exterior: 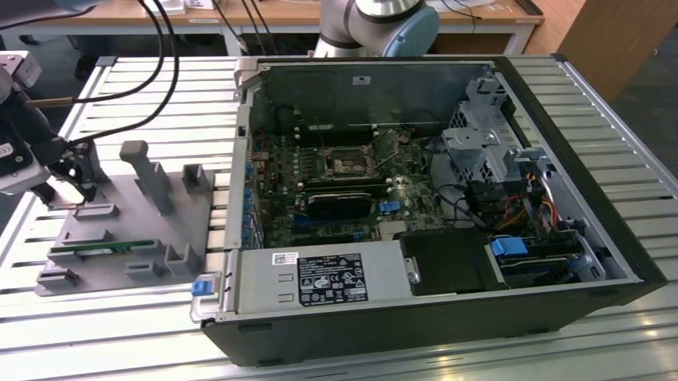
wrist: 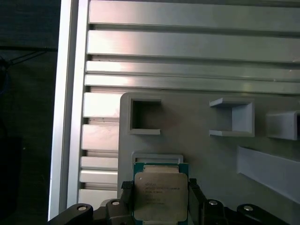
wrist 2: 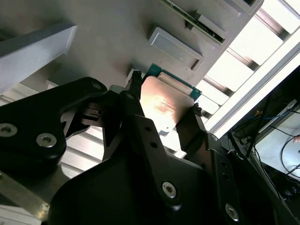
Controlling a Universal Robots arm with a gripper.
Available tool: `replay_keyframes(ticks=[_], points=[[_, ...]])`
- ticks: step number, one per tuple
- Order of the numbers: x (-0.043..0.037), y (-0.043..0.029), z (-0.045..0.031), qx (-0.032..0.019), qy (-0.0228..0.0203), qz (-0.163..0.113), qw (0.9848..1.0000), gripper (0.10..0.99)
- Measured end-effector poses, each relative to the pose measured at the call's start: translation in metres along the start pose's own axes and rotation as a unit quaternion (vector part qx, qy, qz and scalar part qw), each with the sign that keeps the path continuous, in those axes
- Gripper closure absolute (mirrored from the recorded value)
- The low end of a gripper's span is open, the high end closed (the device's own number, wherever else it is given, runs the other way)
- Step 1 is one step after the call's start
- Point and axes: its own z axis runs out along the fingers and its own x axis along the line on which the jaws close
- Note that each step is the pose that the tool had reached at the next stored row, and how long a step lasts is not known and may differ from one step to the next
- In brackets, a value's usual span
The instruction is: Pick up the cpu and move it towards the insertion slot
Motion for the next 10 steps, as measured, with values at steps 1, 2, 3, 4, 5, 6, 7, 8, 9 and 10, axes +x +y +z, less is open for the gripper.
replay_keyframes(ticks=[1,2,3,4,5,6,7,8,9,10], points=[[0.0,0.0002,-0.0003,0.0,0.0,0.0,1.0,0.541],[0.0,0.0004,-0.0007,0.0,0.0,0.0,1.0,0.541],[0.0,0.0007,-0.0011,0.0,0.0,0.0,1.0,0.541],[0.0001,0.0007,-0.0016,0.0,0.0001,0.0,1.0,0.541],[0.0001,0.0008,-0.0022,0.0001,0.0001,0.0,1.0,0.541],[0.0,0.0009,-0.0026,0.0,0.0,0.0,1.0,0.541],[0.0,0.0012,-0.003,0.0,-0.0001,0.0,1.0,0.541],[0.0,0.0014,-0.0035,0.0,-0.0001,0.0,1.0,0.541],[0.0,0.0016,-0.0039,0.0,-0.0001,0.0,1.0,0.541],[0.0,0.0018,-0.0044,0.0,0.0,0.0,1.0,0.541]])
